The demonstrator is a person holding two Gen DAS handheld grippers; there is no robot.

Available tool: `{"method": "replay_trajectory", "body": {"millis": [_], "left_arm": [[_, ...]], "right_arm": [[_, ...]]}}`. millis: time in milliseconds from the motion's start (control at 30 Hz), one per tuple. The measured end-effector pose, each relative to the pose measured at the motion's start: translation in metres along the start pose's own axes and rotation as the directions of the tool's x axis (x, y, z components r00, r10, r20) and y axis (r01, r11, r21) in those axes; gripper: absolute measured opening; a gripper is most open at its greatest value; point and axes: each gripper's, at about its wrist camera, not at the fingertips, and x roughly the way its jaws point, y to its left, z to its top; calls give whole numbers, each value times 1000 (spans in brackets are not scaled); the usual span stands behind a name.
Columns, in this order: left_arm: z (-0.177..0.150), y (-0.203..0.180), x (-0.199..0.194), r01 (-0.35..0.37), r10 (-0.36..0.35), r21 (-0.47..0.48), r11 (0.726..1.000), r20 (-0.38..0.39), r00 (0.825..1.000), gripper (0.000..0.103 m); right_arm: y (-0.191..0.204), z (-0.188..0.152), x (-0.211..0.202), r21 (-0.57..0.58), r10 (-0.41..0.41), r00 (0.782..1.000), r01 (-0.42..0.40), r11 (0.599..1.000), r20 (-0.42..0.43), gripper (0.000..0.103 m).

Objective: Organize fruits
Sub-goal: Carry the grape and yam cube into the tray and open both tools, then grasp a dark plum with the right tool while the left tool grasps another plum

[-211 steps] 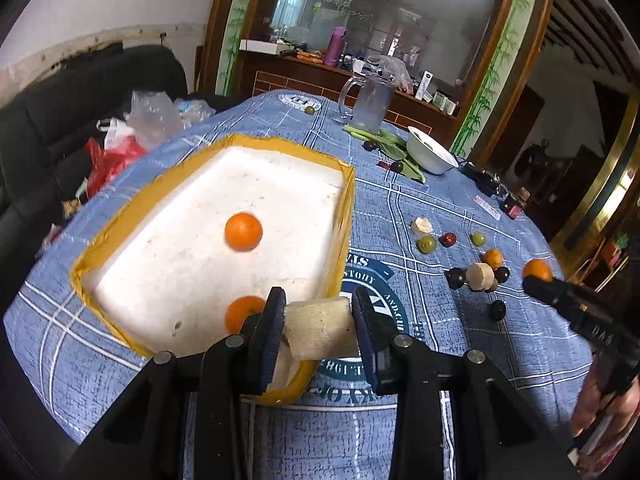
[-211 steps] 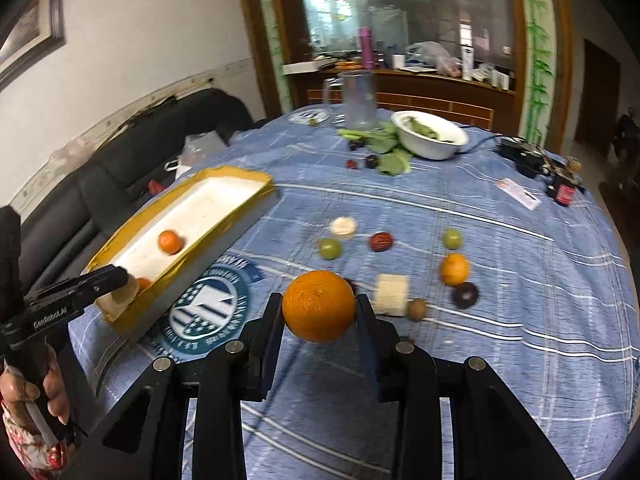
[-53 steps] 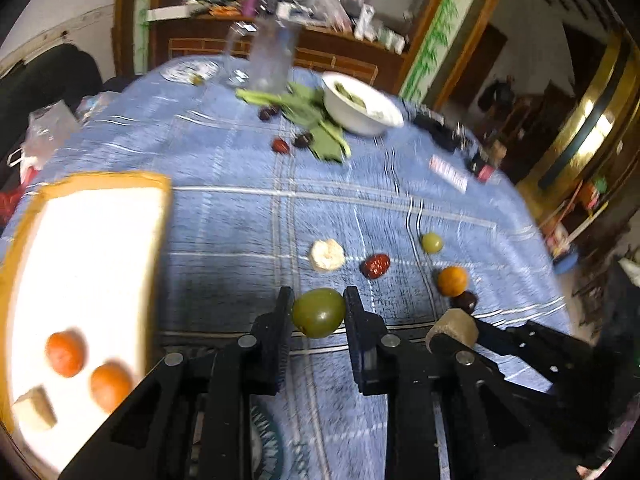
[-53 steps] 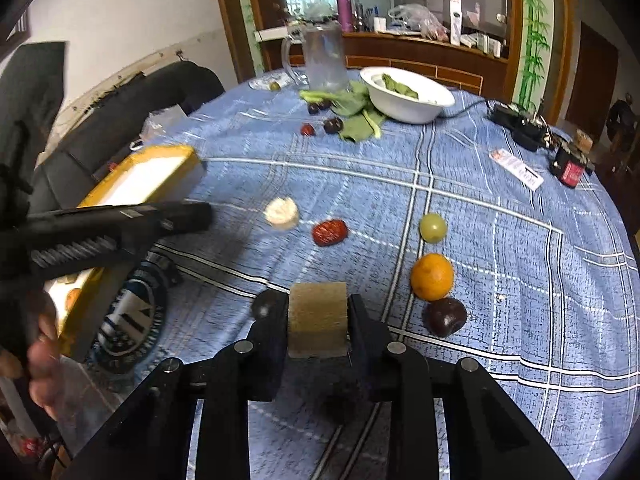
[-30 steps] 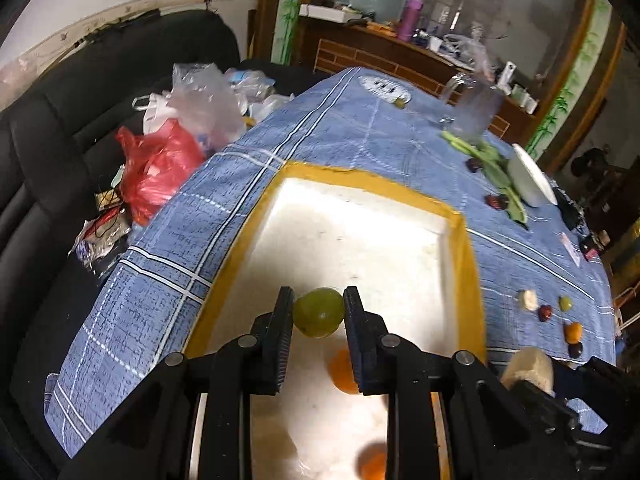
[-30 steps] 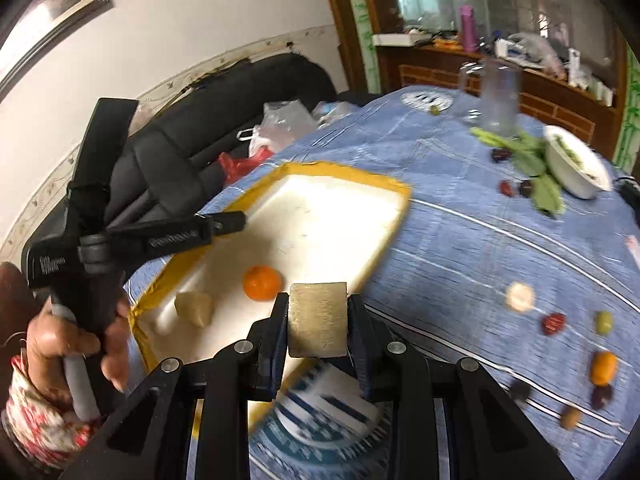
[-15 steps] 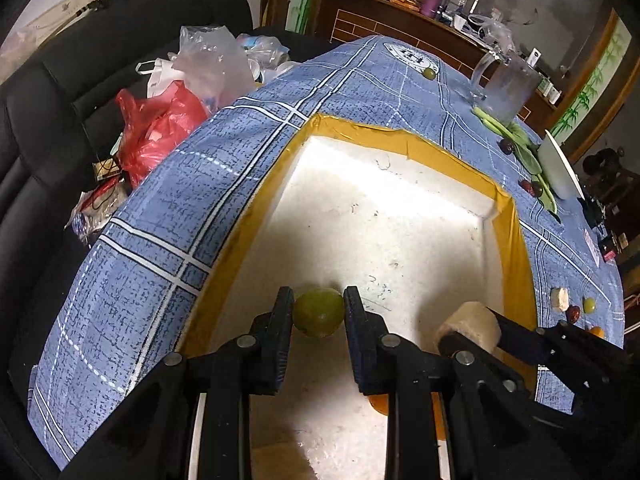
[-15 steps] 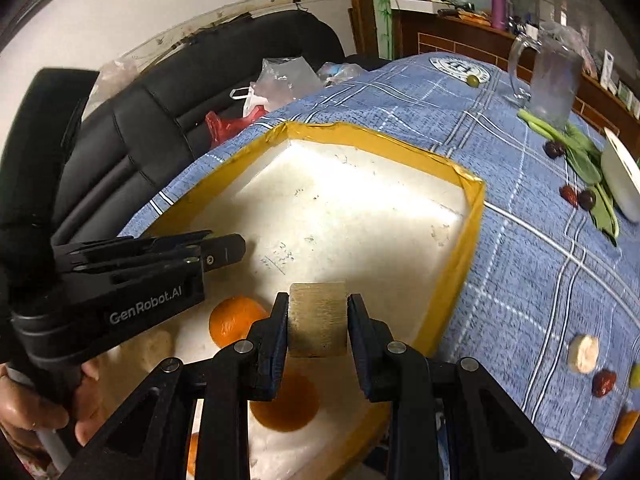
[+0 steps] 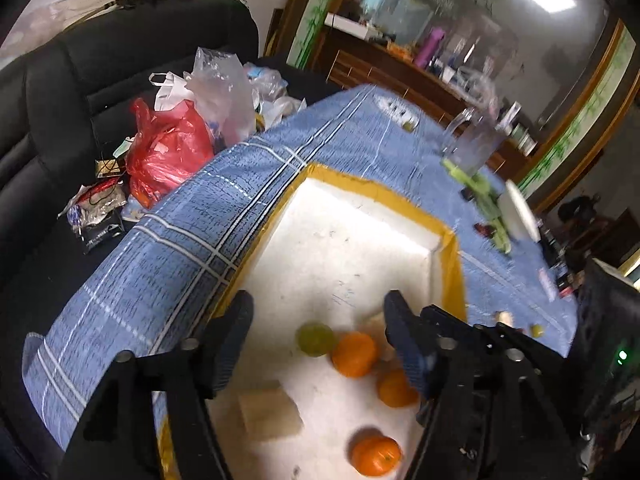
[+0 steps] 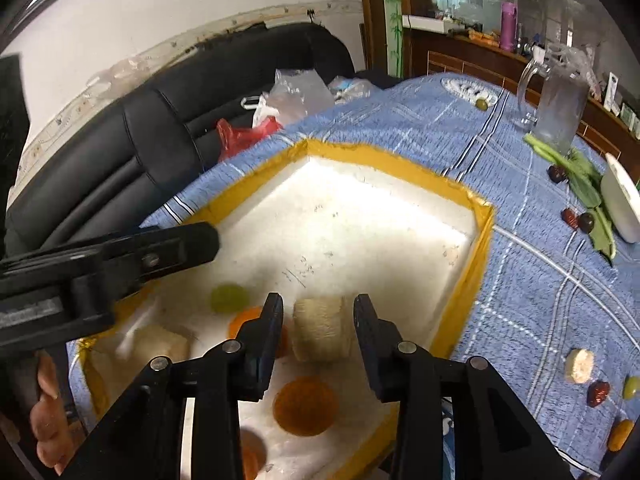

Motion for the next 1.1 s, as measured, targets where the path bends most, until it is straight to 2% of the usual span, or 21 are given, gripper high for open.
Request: {"method": "replay_trajectory", "body": {"millis": [233,300,367,500,567,700,767,833,867,967,1100], "left_arm": [[-23,0,-35,23,-19,-79,997,57,998,87],[-32,-5,-41,27,-21,-83,996,74,997,91],[-43,-15,-45,41,-35,-72,997,80,996,93],[-58,-35,-50,102,-99,-39,994,51,994,93],[-66,-51,-55,112,-112,2,994,52,992,93],[-80,-77,-60,95,-100,76,993,67,993,93],[-86,-90,-55,113,-117,101,989,43,992,93],[-93,-104,-49,131,-134,121,984,13,991,93],[-97,-109,-47,136,-137,131,982,4,991,93],[-107,-126,-39,147,-144,172,974,-30,989,93],[-120,-144,-28,165,-152,216,962,-75,986,93]], "right_arm": [[-8,-17,-45,91,29,997,-36,995,77,44],[-12,-28,-62,124,33,994,-46,991,102,48],[-19,-43,-81,160,19,991,-40,986,133,54],[-42,-76,-118,232,-32,983,-11,973,180,55],[-60,-100,-140,285,-86,975,25,958,204,55],[-102,-147,-176,391,-232,951,138,910,202,56],[-128,-171,-192,460,-313,933,203,864,177,56],[-151,-191,-204,532,-354,923,226,816,152,56],[-165,-201,-210,575,-364,921,224,787,141,56],[-187,-219,-222,639,-372,920,210,740,127,56],[-199,-227,-220,664,-351,929,193,722,112,56]]}}
